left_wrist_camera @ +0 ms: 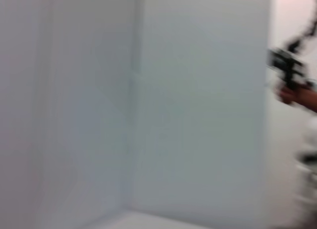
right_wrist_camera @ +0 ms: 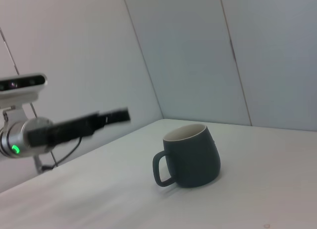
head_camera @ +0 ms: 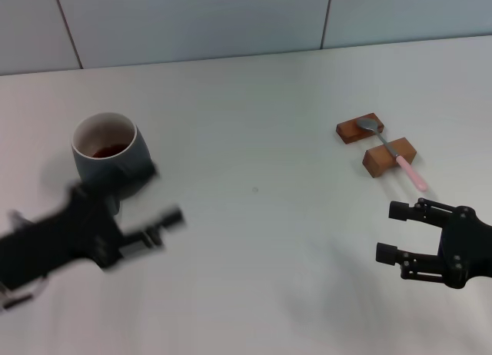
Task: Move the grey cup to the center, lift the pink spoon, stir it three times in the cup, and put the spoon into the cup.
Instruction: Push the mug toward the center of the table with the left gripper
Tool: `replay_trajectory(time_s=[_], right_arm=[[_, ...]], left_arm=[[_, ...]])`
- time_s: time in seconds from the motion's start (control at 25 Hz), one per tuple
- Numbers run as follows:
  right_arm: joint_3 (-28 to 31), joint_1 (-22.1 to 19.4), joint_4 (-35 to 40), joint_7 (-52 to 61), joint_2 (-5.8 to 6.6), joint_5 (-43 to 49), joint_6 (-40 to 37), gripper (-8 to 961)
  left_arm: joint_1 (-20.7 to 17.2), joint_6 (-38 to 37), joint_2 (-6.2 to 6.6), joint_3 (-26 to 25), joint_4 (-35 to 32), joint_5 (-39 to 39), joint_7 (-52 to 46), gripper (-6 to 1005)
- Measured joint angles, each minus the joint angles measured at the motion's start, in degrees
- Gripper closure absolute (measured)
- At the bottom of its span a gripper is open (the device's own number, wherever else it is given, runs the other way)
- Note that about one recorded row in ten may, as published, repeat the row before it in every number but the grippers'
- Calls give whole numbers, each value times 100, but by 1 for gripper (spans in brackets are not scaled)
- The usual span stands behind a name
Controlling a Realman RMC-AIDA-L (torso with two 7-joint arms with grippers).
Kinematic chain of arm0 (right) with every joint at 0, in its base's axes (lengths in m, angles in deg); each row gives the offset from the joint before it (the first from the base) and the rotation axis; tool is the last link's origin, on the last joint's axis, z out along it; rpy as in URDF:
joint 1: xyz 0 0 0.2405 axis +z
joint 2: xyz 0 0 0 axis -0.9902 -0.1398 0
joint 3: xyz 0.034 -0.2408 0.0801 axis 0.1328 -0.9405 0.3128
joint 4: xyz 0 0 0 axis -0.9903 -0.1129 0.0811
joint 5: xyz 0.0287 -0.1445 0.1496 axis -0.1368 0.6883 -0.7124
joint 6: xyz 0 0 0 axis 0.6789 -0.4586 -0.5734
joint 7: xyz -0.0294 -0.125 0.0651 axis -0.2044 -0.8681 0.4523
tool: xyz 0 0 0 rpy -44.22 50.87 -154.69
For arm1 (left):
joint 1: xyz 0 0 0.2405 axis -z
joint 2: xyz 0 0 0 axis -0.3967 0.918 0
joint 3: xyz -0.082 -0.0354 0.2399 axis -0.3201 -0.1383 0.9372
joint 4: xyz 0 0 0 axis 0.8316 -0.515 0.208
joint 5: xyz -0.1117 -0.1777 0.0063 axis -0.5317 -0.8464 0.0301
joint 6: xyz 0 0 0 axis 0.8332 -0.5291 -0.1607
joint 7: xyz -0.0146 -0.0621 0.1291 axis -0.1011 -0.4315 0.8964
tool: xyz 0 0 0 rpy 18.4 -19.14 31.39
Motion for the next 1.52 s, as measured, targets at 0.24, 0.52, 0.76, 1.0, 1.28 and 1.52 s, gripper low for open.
replay_trajectory(time_s=[0.24, 0.52, 0.76, 1.0, 1.28, 1.52], right_arm=[[-3, 4, -11, 0, 0, 5, 1, 136], [-1, 5, -20, 22, 3, 7, 3, 135], [7, 10, -19, 43, 8, 7, -11, 135], [1, 13, -17, 44, 9, 7, -11, 136], [13, 13, -17, 44, 9, 7, -21, 136], [-1, 13, -17, 53, 9, 6, -21, 135]], left_arm=[[-434, 713, -29, -14, 83, -2001, 960, 230], [-595, 1820, -38, -26, 1105, -3770, 3563, 518], [-444, 2525, -51, -201, 2053, -4323, 6441, 675], [-142, 3428, -70, -540, 2585, -4337, 8278, 792], [14, 3935, -74, -536, 2603, -4291, 8509, 1001], [101, 4134, -71, -447, 2700, -4233, 8572, 1001]])
